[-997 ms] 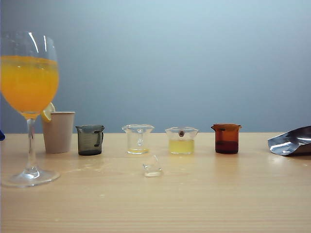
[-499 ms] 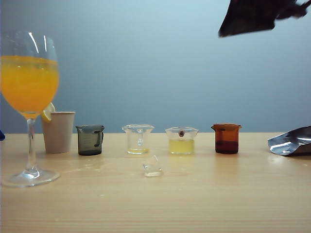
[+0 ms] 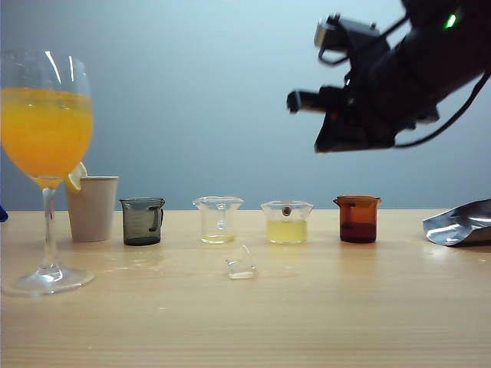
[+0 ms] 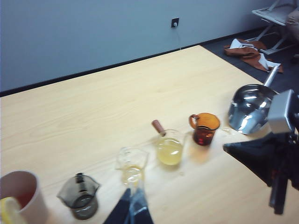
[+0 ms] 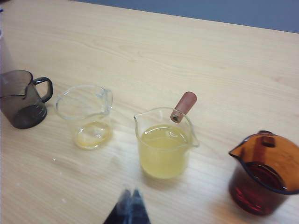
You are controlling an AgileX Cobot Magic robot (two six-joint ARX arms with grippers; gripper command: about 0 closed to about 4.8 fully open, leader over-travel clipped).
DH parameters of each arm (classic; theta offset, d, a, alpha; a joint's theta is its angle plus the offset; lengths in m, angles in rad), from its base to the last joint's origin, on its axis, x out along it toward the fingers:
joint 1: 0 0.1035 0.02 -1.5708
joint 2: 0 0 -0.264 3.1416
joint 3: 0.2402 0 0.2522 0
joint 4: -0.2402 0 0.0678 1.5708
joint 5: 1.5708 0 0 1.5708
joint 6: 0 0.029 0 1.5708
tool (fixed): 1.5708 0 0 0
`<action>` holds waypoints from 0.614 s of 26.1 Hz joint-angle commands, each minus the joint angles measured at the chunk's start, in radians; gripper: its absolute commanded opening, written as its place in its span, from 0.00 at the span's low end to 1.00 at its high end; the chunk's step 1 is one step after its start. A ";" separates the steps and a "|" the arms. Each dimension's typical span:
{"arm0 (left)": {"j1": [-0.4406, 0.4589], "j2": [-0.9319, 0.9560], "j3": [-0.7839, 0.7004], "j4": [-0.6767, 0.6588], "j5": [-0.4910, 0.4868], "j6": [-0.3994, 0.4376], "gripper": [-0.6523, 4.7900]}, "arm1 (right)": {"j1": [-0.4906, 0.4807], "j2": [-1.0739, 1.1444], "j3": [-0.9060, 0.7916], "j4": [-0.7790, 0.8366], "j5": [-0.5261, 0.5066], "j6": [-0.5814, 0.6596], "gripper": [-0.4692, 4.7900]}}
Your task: Pick up the third measuring cup from the left, pour the pineapple juice inside into the goblet, and finally put the measuring cup back in its original place.
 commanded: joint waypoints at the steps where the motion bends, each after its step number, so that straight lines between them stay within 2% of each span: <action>1: 0.002 0.007 0.003 0.039 0.001 0.002 0.11 | -0.002 0.085 0.005 0.117 -0.002 0.001 0.08; 4: -0.001 0.011 0.003 0.041 0.002 0.012 0.11 | -0.002 0.237 0.006 0.282 -0.002 0.002 0.08; 6: -0.001 0.011 0.003 0.040 0.000 0.050 0.11 | -0.002 0.274 0.006 0.305 0.000 0.002 0.08; 7: 0.000 0.011 0.003 0.039 -0.003 0.068 0.11 | -0.002 0.287 0.006 0.307 0.001 0.002 0.13; 8: 0.000 0.011 0.003 0.037 -0.005 0.091 0.11 | -0.002 0.296 0.006 0.307 0.002 0.002 0.19; 12: -0.001 0.011 0.003 0.033 -0.010 0.122 0.11 | -0.006 0.327 0.009 0.309 0.002 0.002 0.57; 13: -0.001 0.011 0.003 0.034 -0.010 0.122 0.11 | -0.006 0.336 0.010 0.317 0.002 0.001 0.71; 14: -0.001 0.011 0.003 0.034 -0.010 0.122 0.11 | -0.010 0.360 0.016 0.333 0.002 0.001 0.89; 16: -0.001 0.011 0.003 0.035 -0.010 0.122 0.11 | -0.019 0.408 0.029 0.385 0.002 0.000 0.92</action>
